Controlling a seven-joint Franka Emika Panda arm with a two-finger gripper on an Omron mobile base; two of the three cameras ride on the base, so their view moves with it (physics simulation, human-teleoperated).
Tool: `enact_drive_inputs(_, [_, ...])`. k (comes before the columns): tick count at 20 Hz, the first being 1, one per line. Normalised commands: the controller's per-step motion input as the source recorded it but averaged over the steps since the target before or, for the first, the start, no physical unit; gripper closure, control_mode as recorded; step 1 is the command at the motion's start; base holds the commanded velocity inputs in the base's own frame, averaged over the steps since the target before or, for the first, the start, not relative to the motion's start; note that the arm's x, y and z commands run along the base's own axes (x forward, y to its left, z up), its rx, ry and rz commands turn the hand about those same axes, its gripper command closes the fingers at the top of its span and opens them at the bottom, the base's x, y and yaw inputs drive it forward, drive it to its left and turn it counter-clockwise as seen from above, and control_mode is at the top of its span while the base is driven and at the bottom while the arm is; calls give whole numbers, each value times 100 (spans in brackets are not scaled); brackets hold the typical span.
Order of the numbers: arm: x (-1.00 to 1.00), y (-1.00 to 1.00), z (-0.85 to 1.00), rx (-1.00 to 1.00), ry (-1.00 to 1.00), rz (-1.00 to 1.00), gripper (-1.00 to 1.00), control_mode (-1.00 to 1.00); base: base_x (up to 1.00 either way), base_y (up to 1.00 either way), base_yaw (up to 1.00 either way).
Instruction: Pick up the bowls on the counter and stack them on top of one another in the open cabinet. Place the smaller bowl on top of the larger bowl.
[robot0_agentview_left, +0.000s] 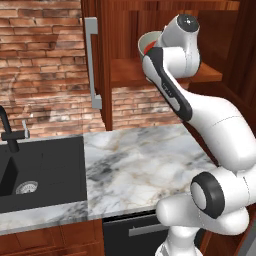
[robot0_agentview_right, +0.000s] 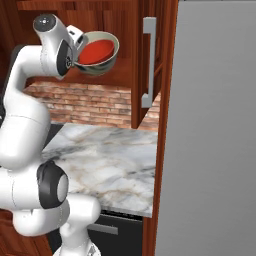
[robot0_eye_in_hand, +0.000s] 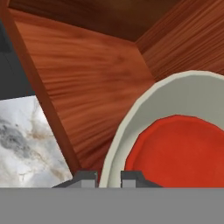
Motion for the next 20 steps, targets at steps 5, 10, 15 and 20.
enact_drive_inputs(5, [21, -1, -4, 0, 2, 2, 100, -100, 0, 0, 0])
enact_drive_inputs(10, [20, -2, -15, 0, 0, 2, 100, -100, 0, 0, 0])
enact_drive_inputs(15, [17, -3, -19, 0, 0, 2, 100, -100, 0, 0, 0])
enact_drive_inputs(20, [15, -4, -14, 0, 0, 1, 100, -100, 0, 0, 0])
